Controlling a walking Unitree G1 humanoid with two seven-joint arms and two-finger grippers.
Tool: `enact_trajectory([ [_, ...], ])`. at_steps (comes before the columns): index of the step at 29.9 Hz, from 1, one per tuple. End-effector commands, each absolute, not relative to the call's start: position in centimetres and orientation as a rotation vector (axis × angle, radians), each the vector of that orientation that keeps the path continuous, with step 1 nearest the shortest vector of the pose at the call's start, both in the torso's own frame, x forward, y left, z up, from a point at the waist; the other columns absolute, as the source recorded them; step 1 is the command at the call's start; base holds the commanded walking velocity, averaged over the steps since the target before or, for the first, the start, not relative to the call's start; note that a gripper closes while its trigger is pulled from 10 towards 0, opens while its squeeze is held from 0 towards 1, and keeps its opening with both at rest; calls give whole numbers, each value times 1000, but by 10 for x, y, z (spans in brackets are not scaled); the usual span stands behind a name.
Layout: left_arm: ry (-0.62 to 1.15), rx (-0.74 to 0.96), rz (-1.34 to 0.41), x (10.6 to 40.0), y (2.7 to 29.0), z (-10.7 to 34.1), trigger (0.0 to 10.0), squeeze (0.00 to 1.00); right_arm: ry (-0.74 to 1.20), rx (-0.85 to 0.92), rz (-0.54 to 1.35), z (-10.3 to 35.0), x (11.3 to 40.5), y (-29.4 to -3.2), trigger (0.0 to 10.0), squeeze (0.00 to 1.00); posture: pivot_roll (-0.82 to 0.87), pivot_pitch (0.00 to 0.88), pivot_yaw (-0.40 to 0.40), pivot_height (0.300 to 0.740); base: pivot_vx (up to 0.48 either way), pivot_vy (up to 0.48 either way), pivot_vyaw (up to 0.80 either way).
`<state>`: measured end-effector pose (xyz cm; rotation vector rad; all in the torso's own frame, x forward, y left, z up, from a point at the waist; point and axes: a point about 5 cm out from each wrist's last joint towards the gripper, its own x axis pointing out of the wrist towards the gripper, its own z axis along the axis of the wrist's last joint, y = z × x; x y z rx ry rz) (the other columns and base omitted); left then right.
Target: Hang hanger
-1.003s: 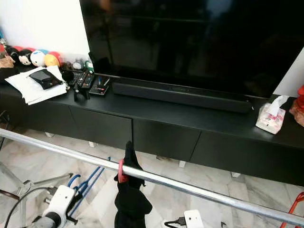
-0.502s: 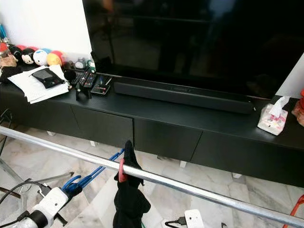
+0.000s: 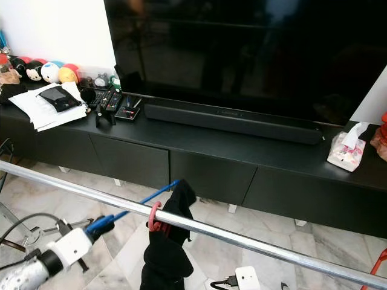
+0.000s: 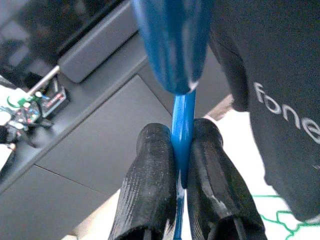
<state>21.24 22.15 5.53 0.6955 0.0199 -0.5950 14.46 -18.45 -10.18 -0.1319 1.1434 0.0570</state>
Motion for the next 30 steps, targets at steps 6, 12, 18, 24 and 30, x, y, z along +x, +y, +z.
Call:
enact_trajectory([
  [6,5,665,-539,215,223,62,10000,0,1140,-135,45,-101,145,-187,10000,0,32,0,-63,740,0,0,0],
  [12,-10,642,-486,220,226,67,10000,0,1139,-137,47,-101,146,-187,10000,0,31,0,-63,740,0,0,0],
  [18,-26,586,-406,227,227,71,10000,0,1138,-142,52,-101,146,-187,10000,0,26,0,-62,740,0,0,0],
  [24,-66,531,-372,230,225,79,10000,0,1139,-144,51,-101,145,-187,10000,0,26,0,-62,740,0,0,0],
  [30,-68,594,-478,225,218,81,10000,0,1139,-147,54,-101,146,-187,10000,0,29,0,-68,740,0,0,0],
])
